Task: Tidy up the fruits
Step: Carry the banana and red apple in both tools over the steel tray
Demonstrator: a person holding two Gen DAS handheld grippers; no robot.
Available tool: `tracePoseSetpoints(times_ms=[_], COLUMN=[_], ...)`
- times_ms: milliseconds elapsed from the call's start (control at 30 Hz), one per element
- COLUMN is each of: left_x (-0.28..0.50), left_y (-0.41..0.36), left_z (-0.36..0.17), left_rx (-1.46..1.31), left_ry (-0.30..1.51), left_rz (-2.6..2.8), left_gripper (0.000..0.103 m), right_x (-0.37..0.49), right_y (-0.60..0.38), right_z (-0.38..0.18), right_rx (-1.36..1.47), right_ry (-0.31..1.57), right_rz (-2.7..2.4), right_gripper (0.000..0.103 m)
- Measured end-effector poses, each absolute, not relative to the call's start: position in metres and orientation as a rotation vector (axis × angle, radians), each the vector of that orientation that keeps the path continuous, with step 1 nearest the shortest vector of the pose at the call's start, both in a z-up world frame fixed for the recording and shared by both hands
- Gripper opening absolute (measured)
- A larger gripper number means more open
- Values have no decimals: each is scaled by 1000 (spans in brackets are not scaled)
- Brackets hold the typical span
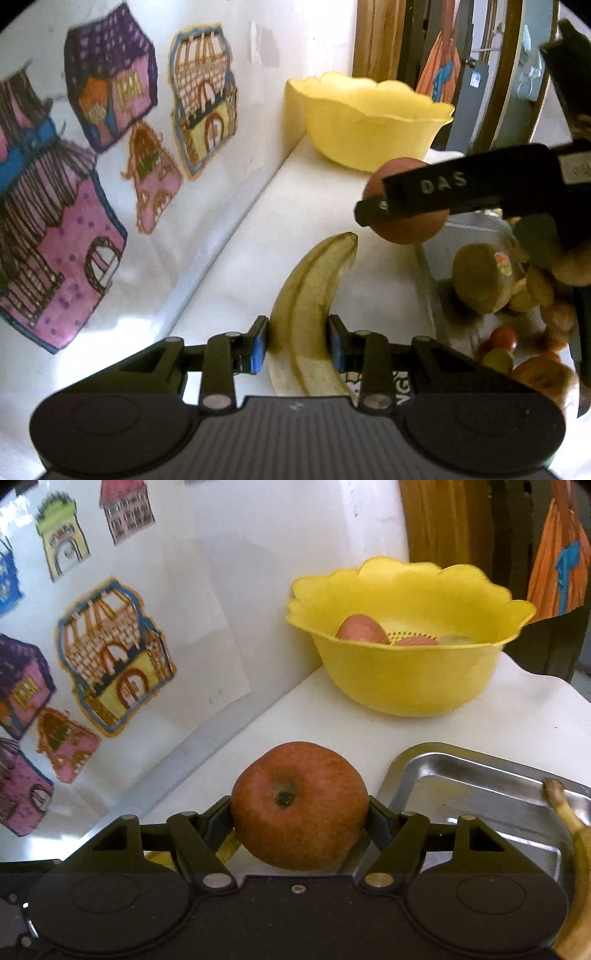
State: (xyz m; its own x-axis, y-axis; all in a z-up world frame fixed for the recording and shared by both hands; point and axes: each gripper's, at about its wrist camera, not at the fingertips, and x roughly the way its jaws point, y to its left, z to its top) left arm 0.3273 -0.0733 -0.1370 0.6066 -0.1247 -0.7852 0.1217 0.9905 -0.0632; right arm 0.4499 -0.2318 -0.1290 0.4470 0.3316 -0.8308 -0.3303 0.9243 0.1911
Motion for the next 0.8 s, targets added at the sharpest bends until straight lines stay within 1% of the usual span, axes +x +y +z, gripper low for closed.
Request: tracePoseSetpoints(times_ms=[133, 300, 500, 800], left_x=[325, 329, 340, 352], left_y=[-77, -78, -104, -158], left_z=[-128, -115, -107, -111], left_rx=[-17, -109, -92, -60], left_ry=[884, 865, 849, 855], left_rz=[-148, -186, -236, -352], left_gripper=[36, 36, 36, 36], right_x=[440, 431, 419, 409], right_y=[-245, -268, -304, -354], right_z=[-113, -97, -92, -96], right_rx=[13, 8, 9, 33], right_ry=[1003, 976, 952, 967], right_rz=[389, 354, 274, 188], right_gripper=[75, 75, 75, 75])
